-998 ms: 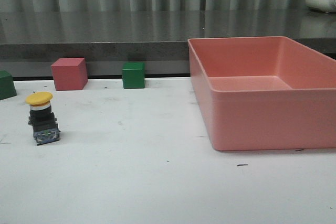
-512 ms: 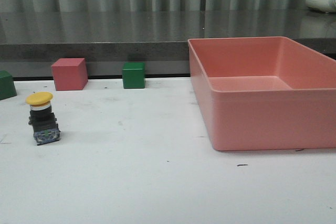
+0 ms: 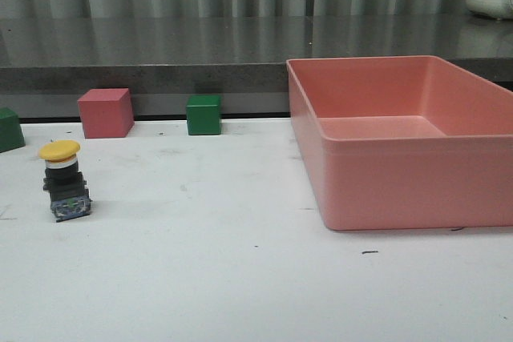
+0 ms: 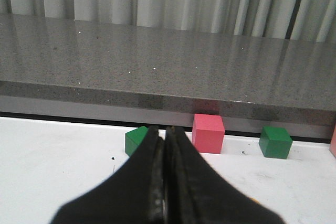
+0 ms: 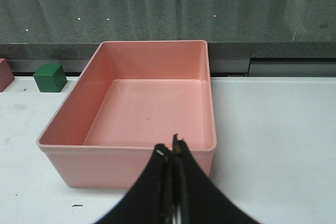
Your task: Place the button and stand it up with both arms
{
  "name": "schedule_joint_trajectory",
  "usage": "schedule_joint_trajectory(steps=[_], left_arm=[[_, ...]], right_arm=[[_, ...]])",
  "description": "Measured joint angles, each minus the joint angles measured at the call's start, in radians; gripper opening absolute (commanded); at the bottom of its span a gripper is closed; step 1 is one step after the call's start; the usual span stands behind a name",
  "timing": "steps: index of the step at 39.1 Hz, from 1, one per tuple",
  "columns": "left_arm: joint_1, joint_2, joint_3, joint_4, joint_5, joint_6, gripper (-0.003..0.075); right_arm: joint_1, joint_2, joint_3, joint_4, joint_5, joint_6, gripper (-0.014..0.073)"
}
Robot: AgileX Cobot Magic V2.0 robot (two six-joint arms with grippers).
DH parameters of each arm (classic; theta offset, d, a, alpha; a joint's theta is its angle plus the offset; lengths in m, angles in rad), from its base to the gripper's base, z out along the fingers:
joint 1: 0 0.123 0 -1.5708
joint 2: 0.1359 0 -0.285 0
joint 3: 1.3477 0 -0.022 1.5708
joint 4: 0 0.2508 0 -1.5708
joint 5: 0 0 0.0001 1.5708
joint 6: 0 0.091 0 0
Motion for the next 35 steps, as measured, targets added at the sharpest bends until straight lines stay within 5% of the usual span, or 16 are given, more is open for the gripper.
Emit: schedule_joint_trajectory(steps=[20, 29, 35], left_arm=[[0.000, 0.000, 0.000, -0.035, -0.001, 0.019, -0.0020], [0.000, 0.000, 0.000, -0.549, 0.005, 0.551, -0.0020], [0.005, -0.023, 0.058, -0.625, -0.050, 0.636, -0.0020]], right_arm=[[0.000, 0.000, 0.000, 0.000, 0.000, 0.000, -0.0070], [0.000, 0.000, 0.000, 0.000, 0.000, 0.000, -0.0070], [0.000, 0.000, 0.000, 0.000, 0.000, 0.000, -0.0070]])
